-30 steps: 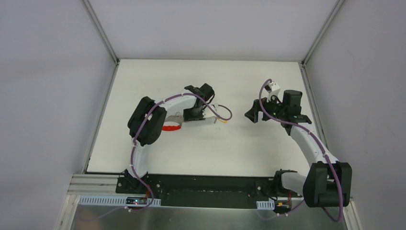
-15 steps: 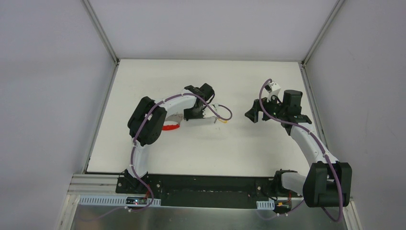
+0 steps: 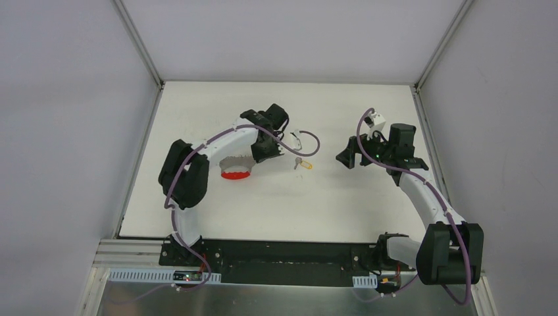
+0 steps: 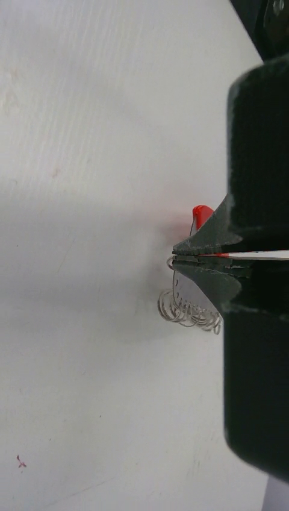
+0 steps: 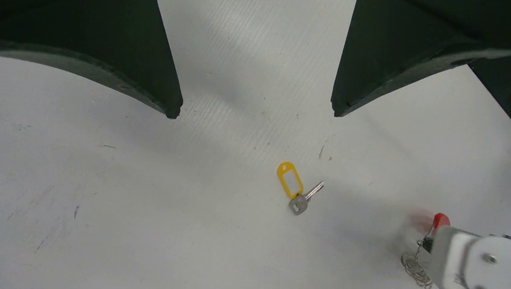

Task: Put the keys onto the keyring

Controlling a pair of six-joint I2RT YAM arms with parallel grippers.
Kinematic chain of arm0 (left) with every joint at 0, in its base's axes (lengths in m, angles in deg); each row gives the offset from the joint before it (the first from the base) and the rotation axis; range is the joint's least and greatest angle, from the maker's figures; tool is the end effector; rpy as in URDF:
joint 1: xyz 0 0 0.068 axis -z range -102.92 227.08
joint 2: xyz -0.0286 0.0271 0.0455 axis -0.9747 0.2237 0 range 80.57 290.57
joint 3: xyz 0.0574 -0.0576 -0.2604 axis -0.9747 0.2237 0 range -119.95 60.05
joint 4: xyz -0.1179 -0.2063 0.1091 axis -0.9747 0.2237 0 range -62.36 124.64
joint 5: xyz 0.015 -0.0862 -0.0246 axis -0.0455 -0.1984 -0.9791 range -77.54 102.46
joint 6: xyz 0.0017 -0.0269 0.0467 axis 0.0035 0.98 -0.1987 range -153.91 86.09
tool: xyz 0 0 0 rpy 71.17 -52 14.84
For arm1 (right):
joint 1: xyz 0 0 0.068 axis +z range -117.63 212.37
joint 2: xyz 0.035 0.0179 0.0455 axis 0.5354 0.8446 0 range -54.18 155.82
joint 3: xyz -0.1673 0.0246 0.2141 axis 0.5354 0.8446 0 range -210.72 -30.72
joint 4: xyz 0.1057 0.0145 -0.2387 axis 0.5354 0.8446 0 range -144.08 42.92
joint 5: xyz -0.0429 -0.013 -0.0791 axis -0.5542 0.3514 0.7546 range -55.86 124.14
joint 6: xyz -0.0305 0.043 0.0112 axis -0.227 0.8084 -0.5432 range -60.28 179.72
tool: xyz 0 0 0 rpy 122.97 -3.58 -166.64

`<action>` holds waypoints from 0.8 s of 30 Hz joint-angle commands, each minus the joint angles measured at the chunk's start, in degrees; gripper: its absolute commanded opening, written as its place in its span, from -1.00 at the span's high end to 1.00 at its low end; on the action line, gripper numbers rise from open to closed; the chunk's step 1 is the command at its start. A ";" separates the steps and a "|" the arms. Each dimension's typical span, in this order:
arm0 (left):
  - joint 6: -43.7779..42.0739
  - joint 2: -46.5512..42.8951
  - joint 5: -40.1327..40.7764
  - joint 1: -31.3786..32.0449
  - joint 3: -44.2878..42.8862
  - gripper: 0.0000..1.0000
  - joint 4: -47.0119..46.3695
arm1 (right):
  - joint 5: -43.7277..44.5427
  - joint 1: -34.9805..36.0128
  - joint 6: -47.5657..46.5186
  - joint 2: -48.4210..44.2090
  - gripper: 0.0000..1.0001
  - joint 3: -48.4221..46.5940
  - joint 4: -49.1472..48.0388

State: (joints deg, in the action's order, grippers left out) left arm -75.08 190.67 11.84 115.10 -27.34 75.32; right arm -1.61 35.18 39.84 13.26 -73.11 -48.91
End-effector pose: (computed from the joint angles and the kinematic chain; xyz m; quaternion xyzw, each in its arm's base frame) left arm 0.3123 -0.2447 0.2189 0.6288 0.7587 -0.0007 0.1703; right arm 0.2537 0.0332 0.2561 -0.3122 0.7789 0.1928 0.5085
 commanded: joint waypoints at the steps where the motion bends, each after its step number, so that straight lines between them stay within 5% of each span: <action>1: 5.83 -9.59 -14.62 -3.06 -1.86 1.00 2.03 | -5.26 0.05 2.85 -2.04 -0.96 -2.98 -0.95; 10: 18.51 -16.24 -40.23 -10.86 -3.20 1.00 -2.09 | -10.03 11.97 0.04 2.87 -0.94 -14.73 6.02; 24: 35.85 -17.89 -58.94 -12.40 -0.84 1.00 -11.21 | -22.61 23.47 -4.82 19.71 -0.08 -31.90 14.23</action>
State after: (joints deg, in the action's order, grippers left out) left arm -46.45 175.42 -38.74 102.59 -28.67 69.00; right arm -18.09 57.39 37.70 32.41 -101.62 -37.94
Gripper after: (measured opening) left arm 0.006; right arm 0.579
